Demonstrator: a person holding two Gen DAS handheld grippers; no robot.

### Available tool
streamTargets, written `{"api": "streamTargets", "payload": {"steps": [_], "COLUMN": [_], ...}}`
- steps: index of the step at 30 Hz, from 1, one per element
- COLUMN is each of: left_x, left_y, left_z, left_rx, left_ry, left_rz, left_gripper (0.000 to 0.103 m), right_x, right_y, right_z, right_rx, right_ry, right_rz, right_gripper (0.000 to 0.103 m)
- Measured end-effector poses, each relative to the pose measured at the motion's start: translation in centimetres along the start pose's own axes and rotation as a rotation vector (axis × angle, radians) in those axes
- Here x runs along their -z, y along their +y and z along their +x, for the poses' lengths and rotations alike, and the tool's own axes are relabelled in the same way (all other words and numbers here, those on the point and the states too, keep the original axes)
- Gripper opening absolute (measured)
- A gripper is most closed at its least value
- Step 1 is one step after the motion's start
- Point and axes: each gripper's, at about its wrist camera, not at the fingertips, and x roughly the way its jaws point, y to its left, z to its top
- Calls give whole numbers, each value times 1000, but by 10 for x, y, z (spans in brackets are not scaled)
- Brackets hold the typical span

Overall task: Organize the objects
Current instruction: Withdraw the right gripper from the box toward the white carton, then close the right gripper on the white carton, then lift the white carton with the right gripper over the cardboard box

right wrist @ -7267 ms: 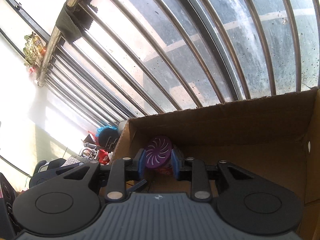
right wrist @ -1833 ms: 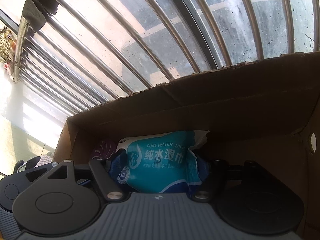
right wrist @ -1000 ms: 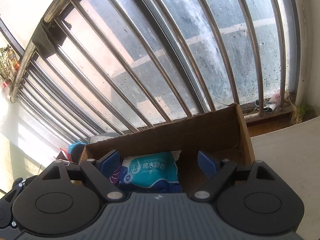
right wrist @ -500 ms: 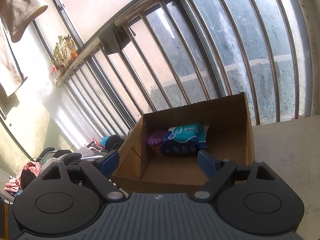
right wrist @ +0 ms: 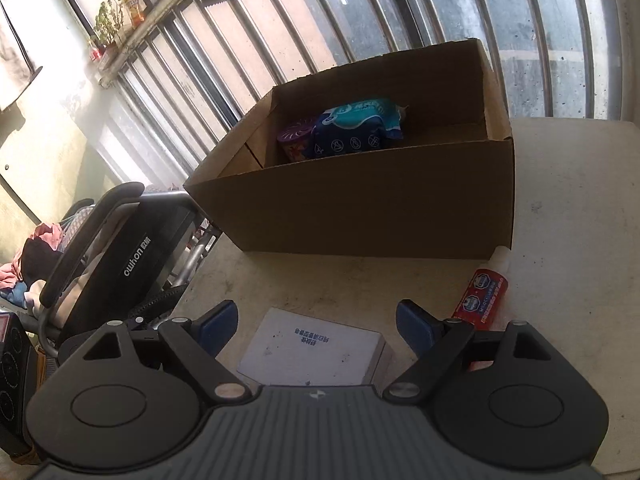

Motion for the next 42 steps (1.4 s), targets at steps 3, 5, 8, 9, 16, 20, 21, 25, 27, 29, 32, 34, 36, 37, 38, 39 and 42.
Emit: {"api": "streamTargets", "payload": {"steps": [3, 5, 8, 9, 16, 20, 21, 25, 27, 29, 32, 34, 36, 37, 38, 39, 42], "left_x": [1, 2, 3, 4, 7, 8, 9, 10, 11, 12, 17, 21, 25, 27, 29, 30, 28], "left_y": [-1, 0, 2, 3, 9, 13, 14, 15, 16, 19, 22, 22, 23, 23, 22, 20, 17], "left_z": [8, 14, 19, 21, 30, 33, 33, 35, 36, 36, 33, 31, 29, 28, 27, 26, 23], "left_rx": [-2, -1, 10, 10, 16, 30, 36, 44, 41, 48, 57, 51, 43, 40, 35, 30, 23], "left_ry": [16, 15, 18, 20, 29, 25, 23, 16, 11, 5, -14, -29, -42, -48, -56, -61, -63], "left_rz": [-5, -16, -38, -42, -64, -76, -78, -77, -82, -95, -107, -109, -136, -142, -141, -136, -133], "left_gripper": [70, 70, 70, 70, 69, 70, 70, 70, 70, 70, 69, 69, 69, 70, 70, 70, 69], "right_x": [11, 17, 22, 24, 26, 26, 26, 24, 23, 24, 25, 27, 29, 30, 30, 31, 31], "right_y": [1, 0, 0, -1, -6, -3, -3, -5, -3, -1, 2, 2, 2, 0, -1, -4, -2], "right_z": [5, 8, 12, 14, 26, 31, 31, 34, 37, 37, 38, 38, 37, 36, 36, 35, 33], "right_rx": [3, 1, 13, 28, -16, -4, -5, -20, -17, -9, -5, -12, -26, -34, -42, -50, -43], "right_ry": [47, 68, 104, 109, 148, 136, 134, 115, 108, 101, 85, 72, 57, 51, 45, 39, 30], "right_rz": [-15, -16, -28, -26, 26, 1, 1, 22, 17, 5, -2, -6, -29, -30, -21, -5, -2], "right_gripper": [90, 90, 90, 90, 80, 80, 80, 79, 79, 79, 79, 79, 79, 79, 79, 79, 78]}}
